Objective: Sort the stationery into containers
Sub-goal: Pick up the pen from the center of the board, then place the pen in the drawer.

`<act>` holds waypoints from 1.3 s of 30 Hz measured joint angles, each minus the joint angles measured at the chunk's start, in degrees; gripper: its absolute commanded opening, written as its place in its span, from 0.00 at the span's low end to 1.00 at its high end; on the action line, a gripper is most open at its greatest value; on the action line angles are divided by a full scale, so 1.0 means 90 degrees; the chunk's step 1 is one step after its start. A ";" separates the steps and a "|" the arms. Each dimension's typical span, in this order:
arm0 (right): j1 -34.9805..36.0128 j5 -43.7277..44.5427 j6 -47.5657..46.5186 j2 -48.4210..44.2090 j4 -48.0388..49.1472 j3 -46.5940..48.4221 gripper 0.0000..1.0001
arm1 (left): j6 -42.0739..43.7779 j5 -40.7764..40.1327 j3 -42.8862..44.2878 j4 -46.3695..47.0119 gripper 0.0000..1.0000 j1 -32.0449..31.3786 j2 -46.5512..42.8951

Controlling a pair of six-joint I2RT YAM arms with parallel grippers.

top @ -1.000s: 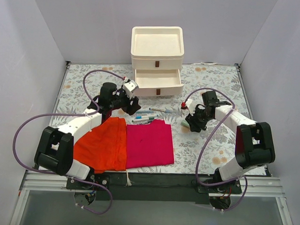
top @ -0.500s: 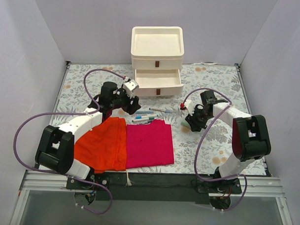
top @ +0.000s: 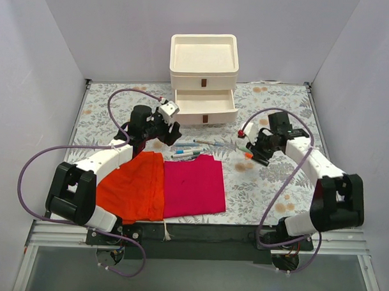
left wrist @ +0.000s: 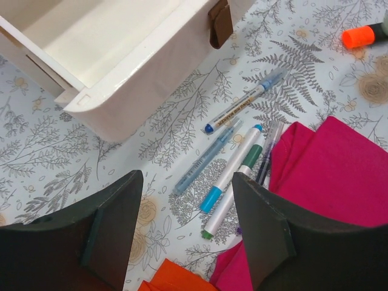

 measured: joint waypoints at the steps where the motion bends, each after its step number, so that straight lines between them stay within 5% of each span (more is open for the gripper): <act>1: 0.0000 -0.0092 -0.0136 -0.0243 -0.0153 0.0151 0.11 | -0.0007 -0.0046 0.0000 0.0049 0.61 0.0005 0.0000; 8: 0.0160 -0.0695 -0.0899 -0.0976 -0.0461 0.1979 0.14 | -0.0250 -0.0323 -0.0005 0.0386 0.61 0.0240 0.0000; 26: 0.1353 0.0092 -0.0930 0.2470 0.0066 0.4840 0.16 | -0.0556 -0.0425 -0.0155 0.0476 0.61 0.0406 -0.0090; 39: 0.1705 0.1049 -0.0767 0.3298 0.0508 0.5389 0.46 | -0.0690 -0.0425 -0.0216 0.0503 0.62 0.0420 -0.0102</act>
